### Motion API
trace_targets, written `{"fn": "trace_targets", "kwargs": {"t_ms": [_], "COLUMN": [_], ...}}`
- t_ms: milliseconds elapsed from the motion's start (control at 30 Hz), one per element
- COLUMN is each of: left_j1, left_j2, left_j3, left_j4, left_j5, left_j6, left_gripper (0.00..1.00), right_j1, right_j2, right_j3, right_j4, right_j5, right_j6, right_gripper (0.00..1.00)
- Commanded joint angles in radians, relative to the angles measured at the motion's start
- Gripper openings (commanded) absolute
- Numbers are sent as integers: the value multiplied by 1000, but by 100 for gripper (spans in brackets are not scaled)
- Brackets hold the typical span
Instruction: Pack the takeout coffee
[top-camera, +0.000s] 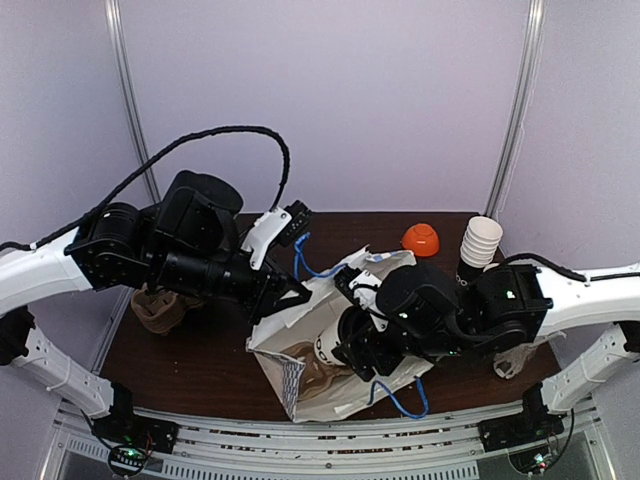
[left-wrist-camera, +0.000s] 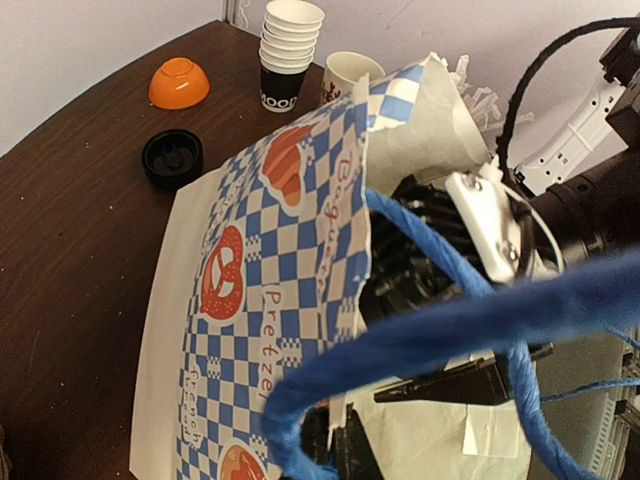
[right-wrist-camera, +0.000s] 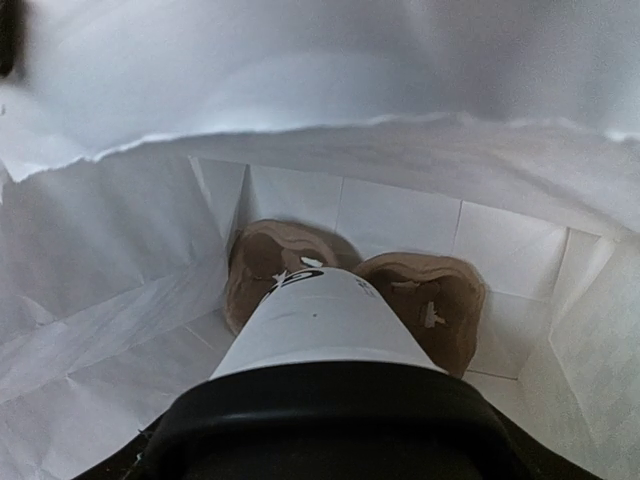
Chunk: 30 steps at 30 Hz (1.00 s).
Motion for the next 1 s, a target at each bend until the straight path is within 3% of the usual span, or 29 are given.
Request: {"fn": "trace_targets", "kwargs": {"t_ms": [0,200,633,967], "left_j1": [-25,-53,-118,-119], "left_j2": [7,26,59,45], "left_j3": [45,62,60,58], "left_j4": [54,54,87,100], "left_j5": [10,19,30,7], "left_j6": [18,10,-12,3], "left_gripper": [0,0,0,0], "right_j1": [6,6,27,56], "right_j2": [-35,-74,-97,-37], "right_j3": [-37,-107,-308,-319], "right_j4": [44,73,216,256], "right_j5": [114,217,225,237], "right_j6": [26,21,46,31], "right_gripper": [79,79,78,78]}}
